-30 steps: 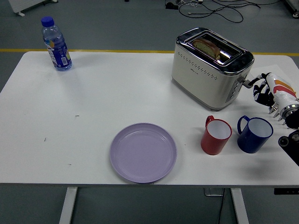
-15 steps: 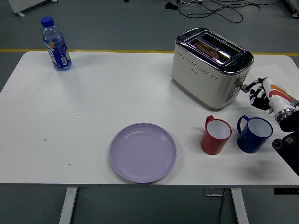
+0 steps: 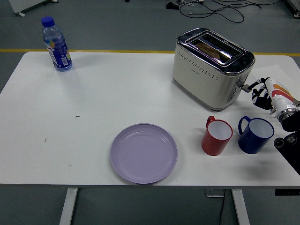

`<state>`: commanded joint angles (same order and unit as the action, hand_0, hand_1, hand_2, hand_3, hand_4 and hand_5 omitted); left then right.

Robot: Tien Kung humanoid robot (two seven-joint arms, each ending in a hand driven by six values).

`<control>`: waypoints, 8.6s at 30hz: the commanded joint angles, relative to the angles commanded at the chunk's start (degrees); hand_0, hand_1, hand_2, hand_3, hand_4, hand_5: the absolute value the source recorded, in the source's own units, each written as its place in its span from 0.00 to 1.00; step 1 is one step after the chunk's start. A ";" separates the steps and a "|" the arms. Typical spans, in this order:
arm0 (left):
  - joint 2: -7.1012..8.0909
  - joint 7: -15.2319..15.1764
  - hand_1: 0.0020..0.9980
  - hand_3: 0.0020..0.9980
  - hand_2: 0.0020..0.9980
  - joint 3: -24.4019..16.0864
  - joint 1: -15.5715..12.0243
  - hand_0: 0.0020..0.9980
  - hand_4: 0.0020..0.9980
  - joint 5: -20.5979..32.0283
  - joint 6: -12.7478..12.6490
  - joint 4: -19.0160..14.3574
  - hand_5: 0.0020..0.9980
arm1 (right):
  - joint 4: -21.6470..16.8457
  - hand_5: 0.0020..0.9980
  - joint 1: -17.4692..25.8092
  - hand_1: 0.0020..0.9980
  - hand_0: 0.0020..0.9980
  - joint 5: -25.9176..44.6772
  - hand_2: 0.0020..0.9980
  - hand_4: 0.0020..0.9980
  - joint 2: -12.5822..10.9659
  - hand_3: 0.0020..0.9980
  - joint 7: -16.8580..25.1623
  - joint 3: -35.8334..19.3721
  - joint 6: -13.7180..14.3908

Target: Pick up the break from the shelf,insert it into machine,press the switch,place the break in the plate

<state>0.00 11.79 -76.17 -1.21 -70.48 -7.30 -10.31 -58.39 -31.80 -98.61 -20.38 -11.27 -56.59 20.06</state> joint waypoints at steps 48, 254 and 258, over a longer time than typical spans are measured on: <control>0.00 0.15 0.68 0.81 0.71 3.38 0.49 0.67 0.53 3.18 -0.22 0.00 1.00 | -5.13 0.20 -19.93 0.85 0.90 6.64 0.93 0.78 3.73 0.89 -2.54 6.61 -4.52; 0.00 -0.50 0.67 0.81 0.69 6.60 0.59 0.68 0.52 4.60 0.05 0.00 1.00 | -21.08 0.00 -5.50 0.34 0.38 43.88 0.41 0.46 11.50 0.53 8.72 29.94 4.09; 0.00 -0.56 0.67 0.81 0.69 6.73 0.63 0.68 0.52 4.83 0.03 0.00 1.00 | -20.59 0.00 -5.51 0.34 0.38 42.28 0.41 0.46 11.15 0.53 9.36 29.93 3.56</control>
<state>0.00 11.23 -69.44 -0.59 -65.64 -7.28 -10.31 -78.98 -37.31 -56.32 -9.22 -1.91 -26.66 23.61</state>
